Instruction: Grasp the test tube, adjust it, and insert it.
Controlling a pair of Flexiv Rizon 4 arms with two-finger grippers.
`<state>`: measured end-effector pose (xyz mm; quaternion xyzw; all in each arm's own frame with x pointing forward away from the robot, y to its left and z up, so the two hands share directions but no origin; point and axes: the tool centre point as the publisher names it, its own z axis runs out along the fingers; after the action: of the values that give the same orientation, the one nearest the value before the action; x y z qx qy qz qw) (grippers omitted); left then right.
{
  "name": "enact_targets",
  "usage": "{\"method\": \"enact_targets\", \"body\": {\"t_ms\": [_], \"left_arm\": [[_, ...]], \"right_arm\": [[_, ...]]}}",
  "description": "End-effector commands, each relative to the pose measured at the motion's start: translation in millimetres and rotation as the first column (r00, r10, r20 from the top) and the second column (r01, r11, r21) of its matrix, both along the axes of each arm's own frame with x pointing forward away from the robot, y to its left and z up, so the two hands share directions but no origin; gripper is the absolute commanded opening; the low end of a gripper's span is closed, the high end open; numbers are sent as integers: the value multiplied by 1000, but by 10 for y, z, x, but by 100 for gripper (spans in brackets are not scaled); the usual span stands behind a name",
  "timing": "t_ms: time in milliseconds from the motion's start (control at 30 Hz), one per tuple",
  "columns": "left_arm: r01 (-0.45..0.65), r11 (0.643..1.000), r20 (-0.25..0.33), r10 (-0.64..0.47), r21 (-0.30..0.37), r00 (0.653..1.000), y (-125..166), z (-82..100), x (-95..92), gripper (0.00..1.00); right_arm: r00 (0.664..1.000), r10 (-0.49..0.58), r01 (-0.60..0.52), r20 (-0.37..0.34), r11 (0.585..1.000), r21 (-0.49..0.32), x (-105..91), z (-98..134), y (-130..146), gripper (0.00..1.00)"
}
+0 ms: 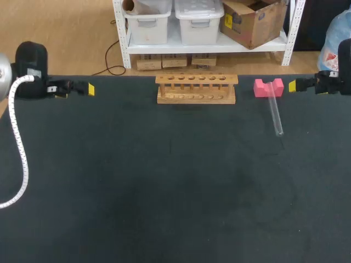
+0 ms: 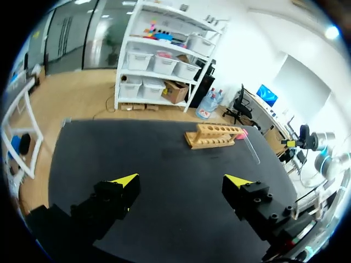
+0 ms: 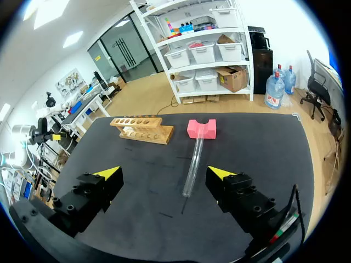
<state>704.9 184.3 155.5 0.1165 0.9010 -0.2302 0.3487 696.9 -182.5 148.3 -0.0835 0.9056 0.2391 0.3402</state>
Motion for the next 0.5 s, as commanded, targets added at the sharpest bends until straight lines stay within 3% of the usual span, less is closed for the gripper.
{"method": "enact_targets", "body": {"t_ms": [33, 233, 267, 333, 400, 500], "left_arm": [[56, 998, 62, -55, -4, 997, -62, -39, 152, 100], [222, 974, 215, -226, 42, 950, -77, 17, 235, 100], [273, 961, 251, -273, 37, 929, -81, 35, 259, 100], [333, 938, 301, -345, 93, 889, -100, 65, 310, 100], [411, 903, 372, -428, 129, 823, -129, 89, 363, 100], [535, 822, 420, -564, 198, 711, -219, 113, 465, 100]], "right_arm": [[1000, 0, 0, 0, 1000, -2, 0, -1, -1, 100], [1000, 0, 0, 0, 1000, -2, 0, -1, -1, 100], [1000, 0, 0, 0, 1000, -2, 0, -1, -1, 100], [1000, 0, 0, 0, 1000, -2, 0, -1, -1, 100], [1000, 0, 0, 0, 1000, -2, 0, -1, -1, 100], [1000, 0, 0, 0, 1000, -2, 0, -1, -1, 100]]}}
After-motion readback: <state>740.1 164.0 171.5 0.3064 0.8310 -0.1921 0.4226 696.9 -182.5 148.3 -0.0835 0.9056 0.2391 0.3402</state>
